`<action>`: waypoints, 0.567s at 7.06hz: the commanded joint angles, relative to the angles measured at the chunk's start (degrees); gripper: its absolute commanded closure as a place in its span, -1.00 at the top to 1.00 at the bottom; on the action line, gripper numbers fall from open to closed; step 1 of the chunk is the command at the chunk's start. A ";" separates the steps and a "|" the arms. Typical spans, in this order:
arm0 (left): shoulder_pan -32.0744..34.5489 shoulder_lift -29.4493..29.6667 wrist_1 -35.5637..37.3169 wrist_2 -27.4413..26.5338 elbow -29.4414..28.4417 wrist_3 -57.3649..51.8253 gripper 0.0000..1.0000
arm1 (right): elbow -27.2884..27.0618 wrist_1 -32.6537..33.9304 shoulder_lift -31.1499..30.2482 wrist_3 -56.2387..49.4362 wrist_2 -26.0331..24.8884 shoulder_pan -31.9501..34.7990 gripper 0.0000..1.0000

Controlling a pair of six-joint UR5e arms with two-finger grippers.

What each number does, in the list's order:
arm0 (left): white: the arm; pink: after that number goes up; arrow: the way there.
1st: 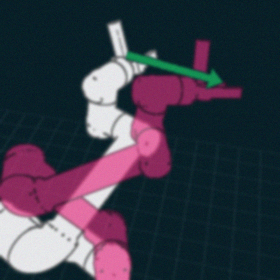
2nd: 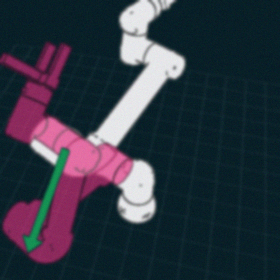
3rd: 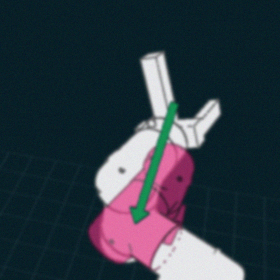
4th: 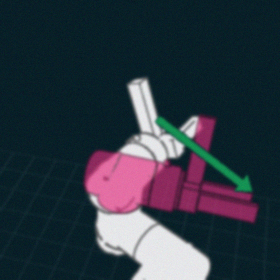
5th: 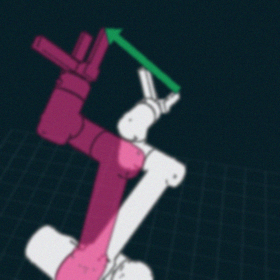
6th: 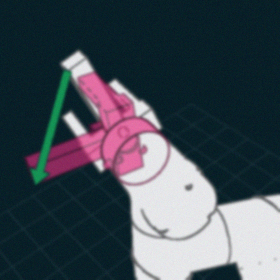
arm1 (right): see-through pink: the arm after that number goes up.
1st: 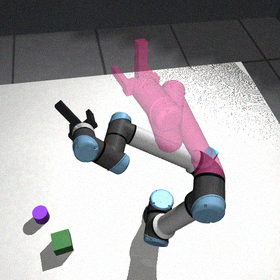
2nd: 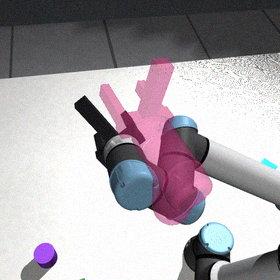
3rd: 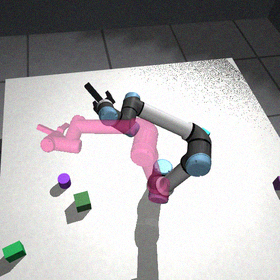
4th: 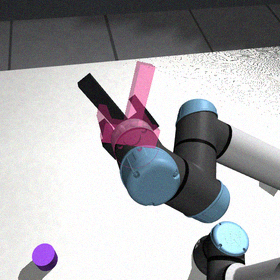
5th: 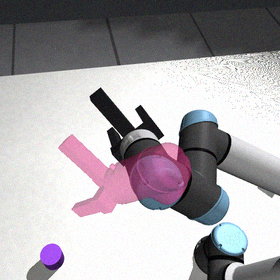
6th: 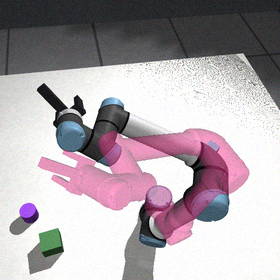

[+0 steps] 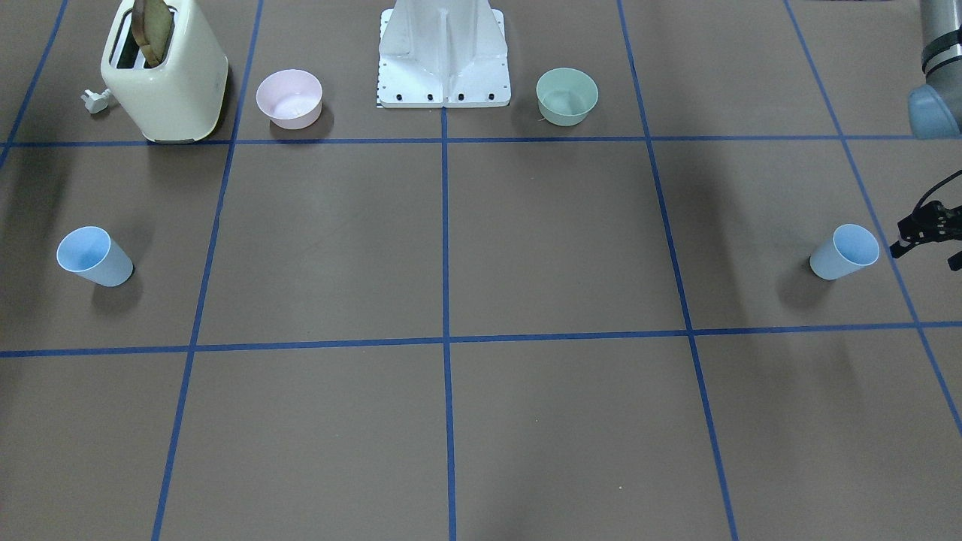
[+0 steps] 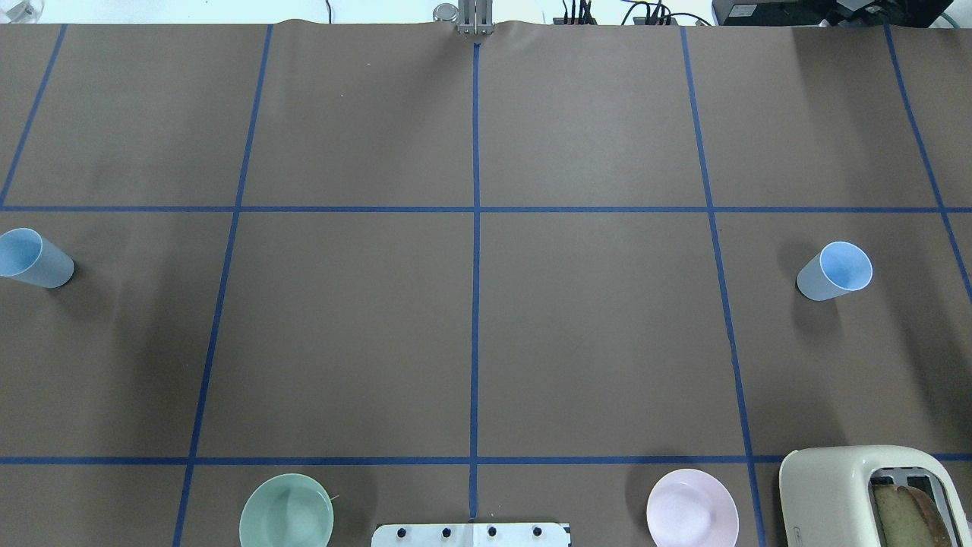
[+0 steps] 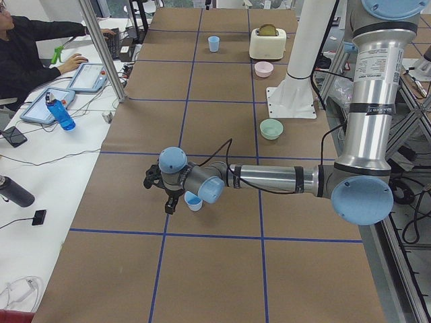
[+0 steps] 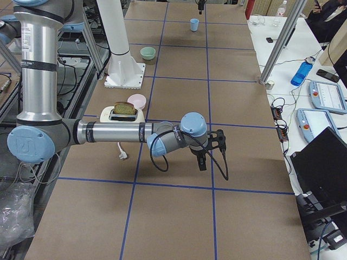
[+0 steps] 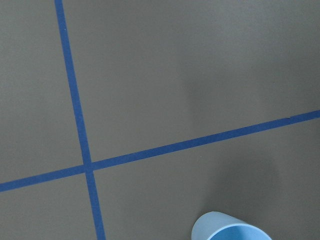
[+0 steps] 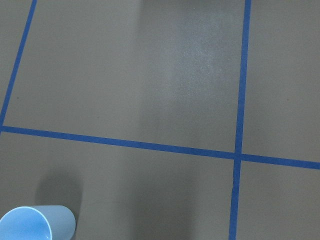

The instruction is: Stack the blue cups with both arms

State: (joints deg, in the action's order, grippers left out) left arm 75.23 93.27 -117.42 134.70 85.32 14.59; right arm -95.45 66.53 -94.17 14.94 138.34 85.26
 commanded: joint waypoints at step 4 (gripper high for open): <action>-3.59 -2.38 -9.73 -1.90 -3.13 3.49 0.95 | 0.00 0.00 0.22 0.00 0.00 0.00 1.00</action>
State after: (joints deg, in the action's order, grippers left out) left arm 72.79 92.10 -123.59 132.87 82.94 16.25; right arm -95.45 66.56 -93.96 14.94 138.32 85.25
